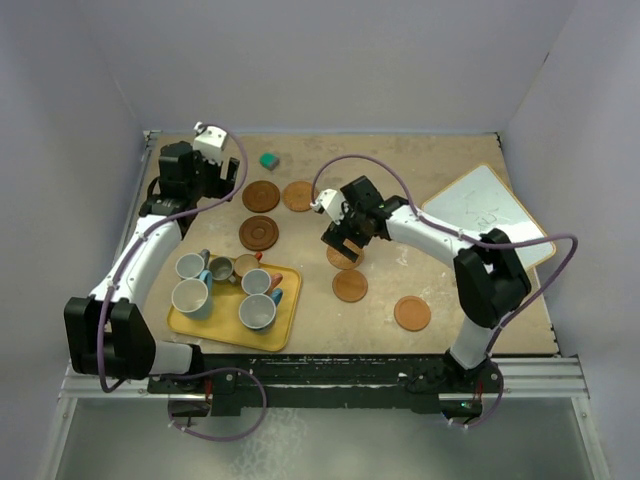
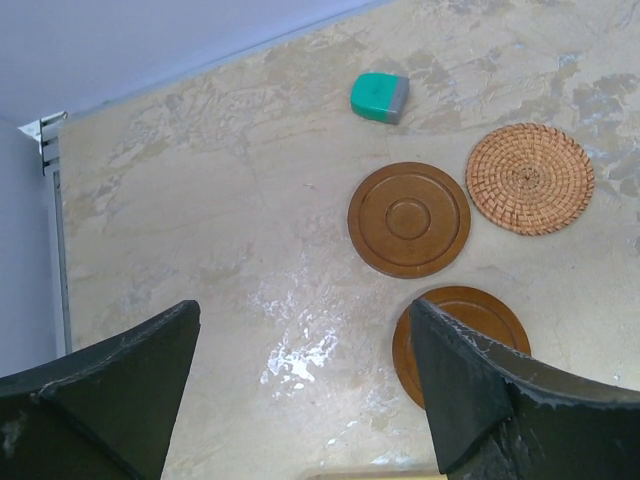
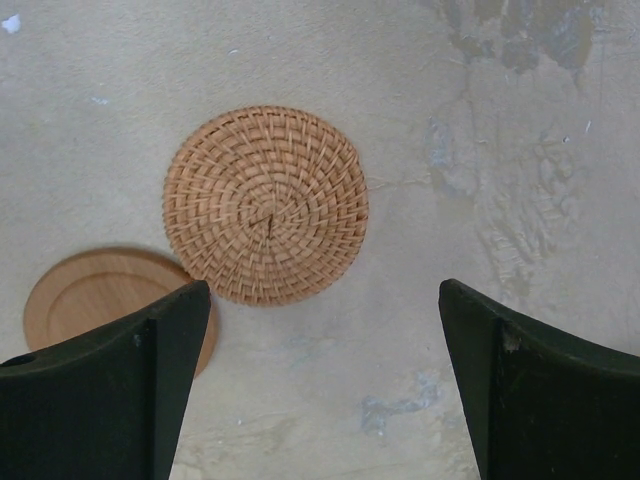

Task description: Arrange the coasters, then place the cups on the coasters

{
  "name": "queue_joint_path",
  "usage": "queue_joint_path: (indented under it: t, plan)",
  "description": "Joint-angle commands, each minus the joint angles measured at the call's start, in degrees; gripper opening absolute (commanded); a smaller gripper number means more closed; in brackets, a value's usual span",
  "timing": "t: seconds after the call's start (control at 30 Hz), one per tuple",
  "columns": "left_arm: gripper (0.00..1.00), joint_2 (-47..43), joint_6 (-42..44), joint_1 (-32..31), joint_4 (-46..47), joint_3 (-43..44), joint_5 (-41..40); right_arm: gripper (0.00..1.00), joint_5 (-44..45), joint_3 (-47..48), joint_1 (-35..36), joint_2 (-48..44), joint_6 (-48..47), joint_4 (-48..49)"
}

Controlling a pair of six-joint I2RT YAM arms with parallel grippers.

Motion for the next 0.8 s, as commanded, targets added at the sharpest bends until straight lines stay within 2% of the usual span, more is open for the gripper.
queue_joint_path:
  t: [0.0, 0.27, 0.47, 0.77]
  plan:
    - [0.83, -2.7, -1.9, 0.7, 1.8, -0.7, 0.0, 0.97, 2.9, 3.8, 0.4, 2.7, -1.8, 1.6]
    - [0.85, -3.3, -1.6, 1.1, 1.5, -1.4, 0.1, 0.96, 4.7, 6.5, 0.6, 8.6, -2.9, 2.1]
    - [0.9, -3.7, -1.3, 1.5, 1.5, -1.8, -0.9, 0.95, 5.8, 8.3, 2.0, 12.3, -3.1, 2.8]
    - [0.92, -4.7, -0.6, 2.1, 1.6, -2.4, -2.6, 0.94, 6.5, 15.0, 3.8, 18.4, -1.9, 3.4]
